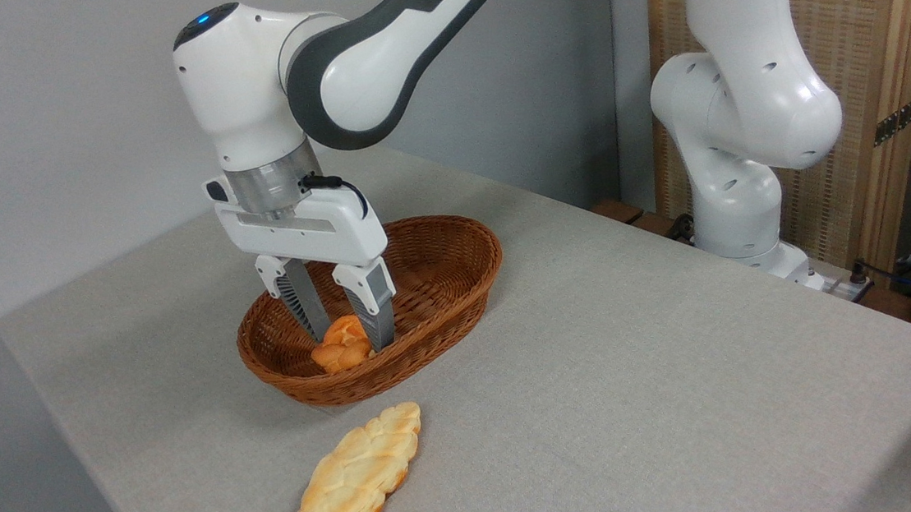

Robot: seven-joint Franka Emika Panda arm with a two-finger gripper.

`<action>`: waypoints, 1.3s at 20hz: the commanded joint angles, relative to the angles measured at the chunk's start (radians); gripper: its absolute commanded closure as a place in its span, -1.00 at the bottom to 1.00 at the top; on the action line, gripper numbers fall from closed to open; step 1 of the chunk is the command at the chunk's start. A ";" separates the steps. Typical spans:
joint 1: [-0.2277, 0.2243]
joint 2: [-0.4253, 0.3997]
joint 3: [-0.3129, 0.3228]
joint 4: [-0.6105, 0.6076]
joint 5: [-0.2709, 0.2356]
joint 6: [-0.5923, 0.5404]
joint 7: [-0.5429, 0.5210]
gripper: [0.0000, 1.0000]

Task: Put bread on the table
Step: 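Lower the open gripper into the basket around the orange roll and close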

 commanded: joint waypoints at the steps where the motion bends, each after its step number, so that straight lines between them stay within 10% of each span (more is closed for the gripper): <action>1: -0.001 0.005 -0.003 0.005 0.033 0.017 -0.008 0.38; 26: 0.008 -0.171 0.066 0.062 -0.028 -0.144 -0.001 0.26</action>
